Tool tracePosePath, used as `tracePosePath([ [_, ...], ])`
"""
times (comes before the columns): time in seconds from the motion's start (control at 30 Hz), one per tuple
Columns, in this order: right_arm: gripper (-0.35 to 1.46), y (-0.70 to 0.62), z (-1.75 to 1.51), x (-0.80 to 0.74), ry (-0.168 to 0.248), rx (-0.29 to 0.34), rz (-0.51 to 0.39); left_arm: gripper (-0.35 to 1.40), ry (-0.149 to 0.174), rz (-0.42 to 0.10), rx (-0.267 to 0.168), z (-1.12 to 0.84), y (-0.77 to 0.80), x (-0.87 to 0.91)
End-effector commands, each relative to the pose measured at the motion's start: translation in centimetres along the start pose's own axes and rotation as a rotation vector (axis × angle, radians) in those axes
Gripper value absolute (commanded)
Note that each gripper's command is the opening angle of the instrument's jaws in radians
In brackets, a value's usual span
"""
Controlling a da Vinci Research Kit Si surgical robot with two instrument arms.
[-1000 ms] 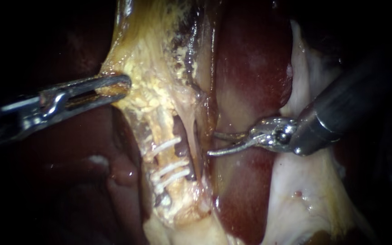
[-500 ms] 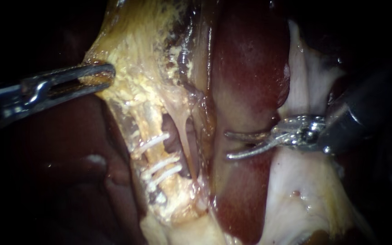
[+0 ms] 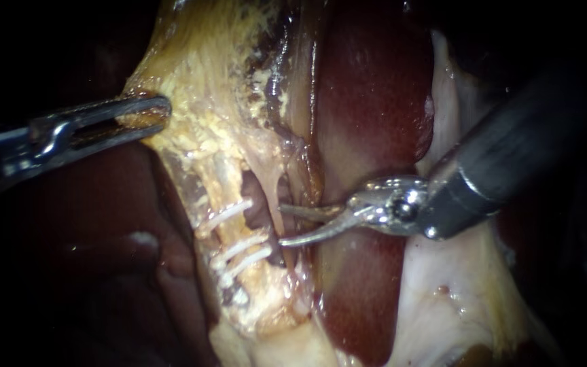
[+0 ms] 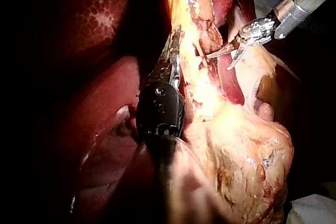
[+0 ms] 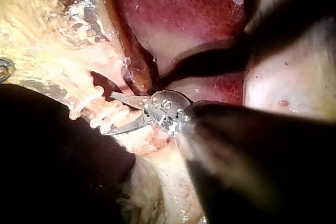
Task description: Go to the cutting position left tube
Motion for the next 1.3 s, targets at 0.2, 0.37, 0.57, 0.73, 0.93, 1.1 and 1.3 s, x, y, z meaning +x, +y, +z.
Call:
tracePosePath([
  [0.2,1.41,0.10,0.14,-0.07,-0.010,0.015,-0.002,-0.35,0.000,0.000,-0.001,0.00,0.00,0.00],
  [0.37,1.41,0.15,0.25,-0.07,-0.013,0.018,-0.004,-0.35,0.000,0.000,-0.001,0.00,-0.01,0.00],
  [0.57,1.41,0.20,0.34,-0.03,-0.018,0.030,-0.006,-0.35,0.000,0.000,-0.002,0.00,-0.02,0.00],
  [0.73,1.41,0.20,0.39,0.00,-0.022,0.066,-0.009,-0.35,0.000,0.000,-0.002,0.00,-0.02,0.00],
  [0.93,1.40,0.19,0.46,0.05,-0.027,0.110,-0.018,-0.35,0.000,0.000,-0.002,0.00,-0.02,0.00],
  [1.1,1.40,0.22,0.55,0.08,-0.030,0.142,-0.028,-0.35,0.000,0.000,-0.002,-0.01,-0.02,0.00],
  [1.3,1.35,0.21,0.55,0.07,-0.021,0.249,-0.059,-0.35,0.000,0.000,-0.002,0.00,-0.01,0.00],
])
